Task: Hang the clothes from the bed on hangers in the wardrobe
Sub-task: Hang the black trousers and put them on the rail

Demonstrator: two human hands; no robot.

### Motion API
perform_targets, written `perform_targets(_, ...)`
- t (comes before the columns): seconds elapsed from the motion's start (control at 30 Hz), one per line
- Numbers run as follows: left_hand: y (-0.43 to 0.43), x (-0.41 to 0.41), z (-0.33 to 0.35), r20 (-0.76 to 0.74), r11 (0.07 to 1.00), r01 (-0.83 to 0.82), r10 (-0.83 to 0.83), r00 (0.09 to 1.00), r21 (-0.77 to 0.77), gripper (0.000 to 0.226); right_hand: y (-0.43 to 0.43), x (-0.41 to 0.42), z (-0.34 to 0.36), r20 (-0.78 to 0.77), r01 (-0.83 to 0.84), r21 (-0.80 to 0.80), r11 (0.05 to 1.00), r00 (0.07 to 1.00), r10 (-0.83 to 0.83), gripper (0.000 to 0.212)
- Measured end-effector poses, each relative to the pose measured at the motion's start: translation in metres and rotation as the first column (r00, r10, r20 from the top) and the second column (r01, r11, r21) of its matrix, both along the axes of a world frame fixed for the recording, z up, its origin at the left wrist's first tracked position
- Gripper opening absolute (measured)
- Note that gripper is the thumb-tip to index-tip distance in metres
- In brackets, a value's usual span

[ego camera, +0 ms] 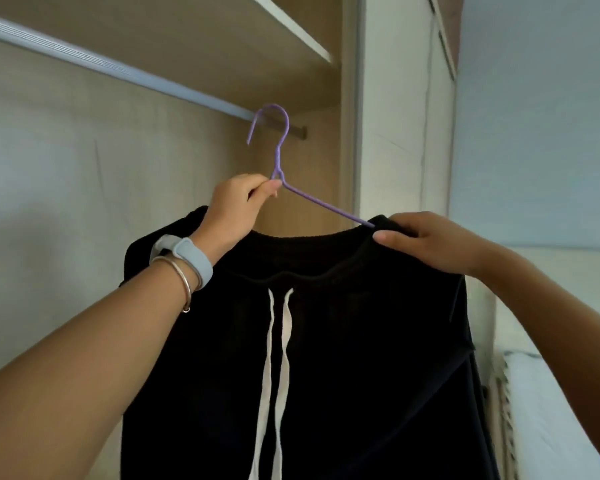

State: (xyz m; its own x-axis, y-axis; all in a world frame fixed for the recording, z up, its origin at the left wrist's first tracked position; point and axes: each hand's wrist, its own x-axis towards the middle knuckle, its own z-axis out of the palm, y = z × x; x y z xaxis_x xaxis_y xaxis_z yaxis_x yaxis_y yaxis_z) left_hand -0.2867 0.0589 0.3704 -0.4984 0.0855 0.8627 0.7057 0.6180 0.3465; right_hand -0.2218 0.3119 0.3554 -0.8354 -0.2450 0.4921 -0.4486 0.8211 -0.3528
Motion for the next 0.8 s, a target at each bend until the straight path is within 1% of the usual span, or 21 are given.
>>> perform_targets(0.1,-0.02,-0.03,0.017,-0.026,0.996,-0.074,0.075,0.997,0.041,0.032,-0.023,-0.055,0.022,-0.088,-0.095,0.046,0.994,0.991,0.099,0.018)
perform_targets(0.2,-0.048,-0.052,0.033,-0.028,0.986,-0.146,0.148,0.989,0.076,0.031,-0.056,-0.096,0.043,-0.134,-0.216,0.073,0.974,0.965,0.224,0.032)
perform_targets(0.27,-0.068,-0.06,0.043,-0.031,0.973,-0.203,0.207,0.978,0.106,0.03,-0.082,-0.116,0.055,-0.16,-0.268,0.046,0.962,0.949,0.272,0.039)
perform_targets(0.33,-0.089,-0.068,0.054,-0.007,0.956,-0.271,0.273,0.962,0.113,0.031,-0.107,-0.136,0.067,-0.169,-0.309,-0.025,0.951,0.939,0.301,0.047)
perform_targets(0.4,-0.107,-0.072,0.064,0.018,0.932,-0.345,0.345,0.938,0.107,0.032,-0.132,-0.151,0.078,-0.159,-0.34,-0.136,0.931,0.935,0.318,0.055)
perform_targets(0.43,-0.114,-0.073,0.071,0.029,0.915,-0.385,0.384,0.923,0.123,0.028,-0.145,-0.157,0.084,-0.151,-0.353,-0.195,0.915,0.933,0.328,0.057)
perform_targets(0.47,-0.122,-0.073,0.078,0.052,0.886,-0.438,0.435,0.899,0.152,0.028,-0.158,-0.162,0.09,-0.142,-0.367,-0.246,0.897,0.929,0.341,0.057)
perform_targets(0.53,-0.133,-0.07,0.089,0.081,0.825,-0.508,0.504,0.86,0.248,0.036,-0.184,-0.166,0.101,-0.116,-0.39,-0.335,0.858,0.92,0.373,0.053)
perform_targets(0.57,-0.136,-0.069,0.096,0.086,0.818,-0.492,0.491,0.867,0.299,0.032,-0.197,-0.165,0.108,-0.105,-0.397,-0.379,0.836,0.916,0.387,0.048)
perform_targets(0.6,-0.137,-0.07,0.102,0.113,0.822,-0.452,0.442,0.89,0.346,0.025,-0.209,-0.164,0.116,-0.088,-0.4,-0.424,0.812,0.911,0.403,0.041)
perform_targets(0.67,-0.135,-0.071,0.112,0.203,0.845,-0.348,0.288,0.936,0.405,0.031,-0.233,-0.159,0.132,-0.05,-0.395,-0.507,0.766,0.901,0.431,0.031)
perform_targets(0.7,-0.134,-0.072,0.117,0.231,0.847,-0.316,0.235,0.944,0.427,0.031,-0.244,-0.157,0.138,-0.026,-0.386,-0.552,0.739,0.894,0.447,0.029)
perform_targets(0.77,-0.137,-0.073,0.129,0.23,0.833,-0.301,0.215,0.949,0.464,0.027,-0.266,-0.155,0.147,0.038,-0.38,-0.651,0.657,0.848,0.529,0.021)
perform_targets(0.8,-0.142,-0.073,0.135,0.233,0.816,-0.312,0.223,0.946,0.486,0.026,-0.277,-0.154,0.15,0.061,-0.39,-0.695,0.604,0.805,0.591,0.02)
